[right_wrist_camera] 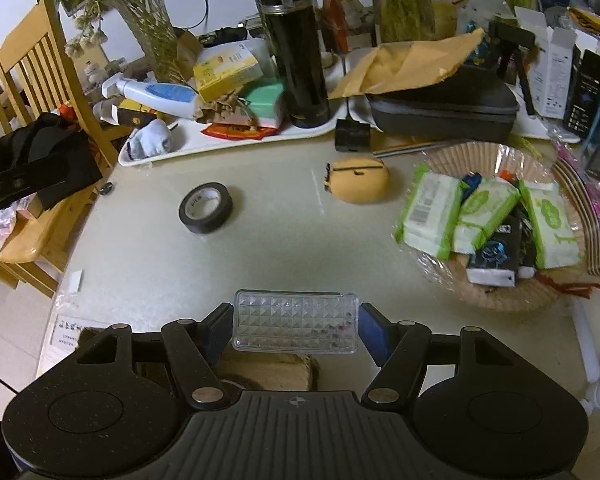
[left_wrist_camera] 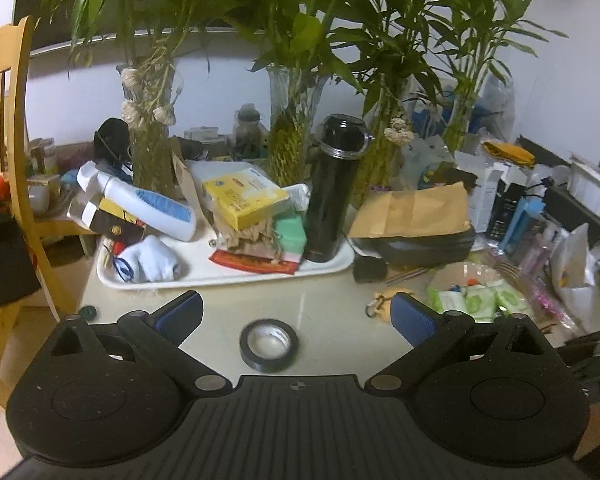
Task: Organize rigid objects
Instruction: 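Lower the left gripper onto the black tape roll and close it while right holds the tray, then carry the tape roll with the left gripper toward the box while right carries the tray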
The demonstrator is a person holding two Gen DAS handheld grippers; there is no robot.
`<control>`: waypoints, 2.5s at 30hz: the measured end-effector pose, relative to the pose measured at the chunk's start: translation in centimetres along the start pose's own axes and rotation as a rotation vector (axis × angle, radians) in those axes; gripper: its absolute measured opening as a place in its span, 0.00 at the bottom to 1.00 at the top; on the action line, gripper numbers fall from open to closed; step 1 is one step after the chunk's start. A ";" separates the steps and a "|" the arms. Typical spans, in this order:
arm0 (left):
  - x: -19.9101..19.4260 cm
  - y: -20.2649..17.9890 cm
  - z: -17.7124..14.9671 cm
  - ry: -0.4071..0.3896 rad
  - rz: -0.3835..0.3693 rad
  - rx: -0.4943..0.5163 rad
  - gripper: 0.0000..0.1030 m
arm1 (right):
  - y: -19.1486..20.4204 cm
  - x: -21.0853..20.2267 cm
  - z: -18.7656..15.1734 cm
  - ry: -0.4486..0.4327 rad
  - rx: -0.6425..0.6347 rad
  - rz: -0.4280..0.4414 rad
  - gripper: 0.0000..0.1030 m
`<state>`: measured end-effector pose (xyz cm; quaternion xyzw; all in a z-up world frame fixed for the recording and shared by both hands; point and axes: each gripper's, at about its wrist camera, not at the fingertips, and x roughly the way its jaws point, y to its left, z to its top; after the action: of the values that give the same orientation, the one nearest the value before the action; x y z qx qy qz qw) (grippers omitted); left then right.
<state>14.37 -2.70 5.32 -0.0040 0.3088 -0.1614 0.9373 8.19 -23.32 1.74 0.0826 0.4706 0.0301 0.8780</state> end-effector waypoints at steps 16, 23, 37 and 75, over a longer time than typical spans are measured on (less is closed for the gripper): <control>9.6 0.3 -1.3 0.180 0.037 0.125 0.99 | 0.8 -1.1 1.1 -0.015 -0.037 0.074 0.68; 14.9 1.0 -3.1 0.303 0.064 0.141 0.99 | 0.7 -0.7 0.6 0.011 -0.058 0.077 0.68; 19.9 1.5 -4.4 0.438 0.087 0.108 0.71 | 1.2 -0.5 0.7 0.025 -0.078 0.091 0.68; 7.2 0.2 -0.8 0.347 0.138 0.069 0.70 | 1.3 0.4 1.0 0.030 -0.098 0.011 0.68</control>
<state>19.39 -4.60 0.48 0.0772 0.4596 -0.1056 0.8784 9.27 -22.12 2.15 0.0415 0.4813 0.0590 0.8736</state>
